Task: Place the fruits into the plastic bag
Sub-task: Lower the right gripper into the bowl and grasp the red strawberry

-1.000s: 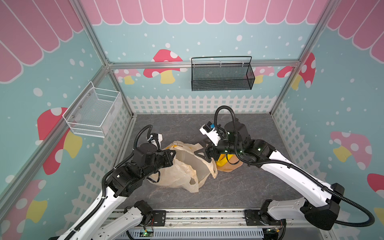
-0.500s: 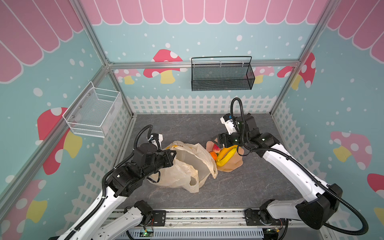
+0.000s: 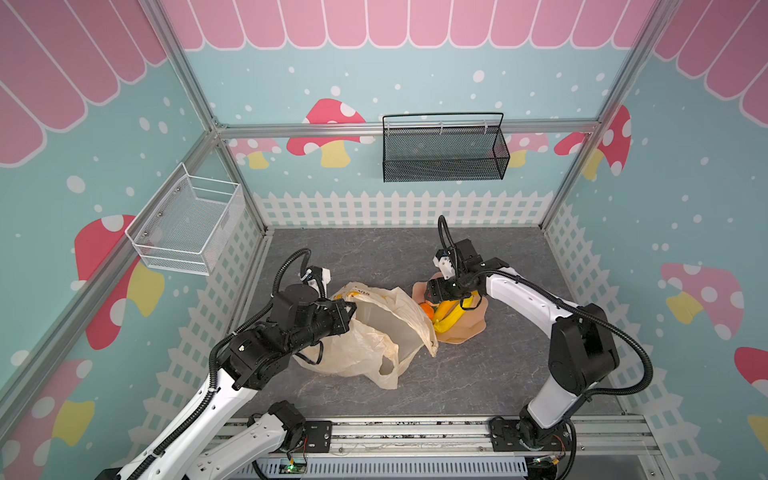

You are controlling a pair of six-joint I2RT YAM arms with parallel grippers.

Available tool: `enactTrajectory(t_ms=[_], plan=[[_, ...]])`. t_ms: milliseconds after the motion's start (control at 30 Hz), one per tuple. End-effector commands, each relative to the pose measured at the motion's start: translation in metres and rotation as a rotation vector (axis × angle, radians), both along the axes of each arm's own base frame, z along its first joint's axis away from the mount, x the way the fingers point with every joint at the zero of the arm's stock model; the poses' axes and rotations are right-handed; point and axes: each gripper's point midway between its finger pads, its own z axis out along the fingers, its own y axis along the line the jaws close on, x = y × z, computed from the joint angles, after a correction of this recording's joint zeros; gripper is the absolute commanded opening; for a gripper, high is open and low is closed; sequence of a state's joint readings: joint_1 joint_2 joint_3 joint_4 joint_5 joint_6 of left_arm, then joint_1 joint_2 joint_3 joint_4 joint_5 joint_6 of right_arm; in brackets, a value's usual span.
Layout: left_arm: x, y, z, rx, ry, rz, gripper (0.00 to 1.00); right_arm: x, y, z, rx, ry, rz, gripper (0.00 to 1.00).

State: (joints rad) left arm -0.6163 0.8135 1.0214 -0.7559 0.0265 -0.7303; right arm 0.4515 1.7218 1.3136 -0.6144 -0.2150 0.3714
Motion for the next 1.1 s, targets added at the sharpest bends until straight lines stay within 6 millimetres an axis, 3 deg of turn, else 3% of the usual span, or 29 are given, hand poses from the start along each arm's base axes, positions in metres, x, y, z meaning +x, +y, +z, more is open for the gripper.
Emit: enactTrajectory(t_ms=[0, 200, 433, 500, 533, 900, 1067], plan=[[0.0, 0.001, 0.007, -0.025, -0.012, 0.009, 0.02, 0.021, 0.003, -0.001, -0.006, -0.036, -0.006, 0.79], [0.0, 0.001, 0.009, -0.028, -0.017, 0.012, 0.02, 0.035, 0.002, -0.027, -0.035, -0.011, -0.015, 0.75], [0.0, 0.001, 0.01, -0.032, -0.017, 0.011, 0.02, 0.044, -0.002, -0.033, -0.047, -0.015, -0.037, 0.68], [0.001, 0.001, 0.011, -0.029, -0.018, 0.012, 0.02, 0.044, -0.002, -0.034, -0.046, -0.016, -0.039, 0.66], [0.001, 0.001, 0.011, -0.029, -0.018, 0.014, 0.02, 0.043, -0.002, -0.048, -0.055, 0.011, -0.037, 0.66], [-0.001, 0.006, 0.011, -0.037, -0.027, 0.029, 0.01, 0.034, 0.003, -0.064, -0.012, 0.044, -0.031, 0.58], [-0.002, 0.008, 0.012, -0.039, -0.033, 0.036, 0.01, 0.03, 0.002, -0.071, -0.014, 0.054, -0.032, 0.5]])
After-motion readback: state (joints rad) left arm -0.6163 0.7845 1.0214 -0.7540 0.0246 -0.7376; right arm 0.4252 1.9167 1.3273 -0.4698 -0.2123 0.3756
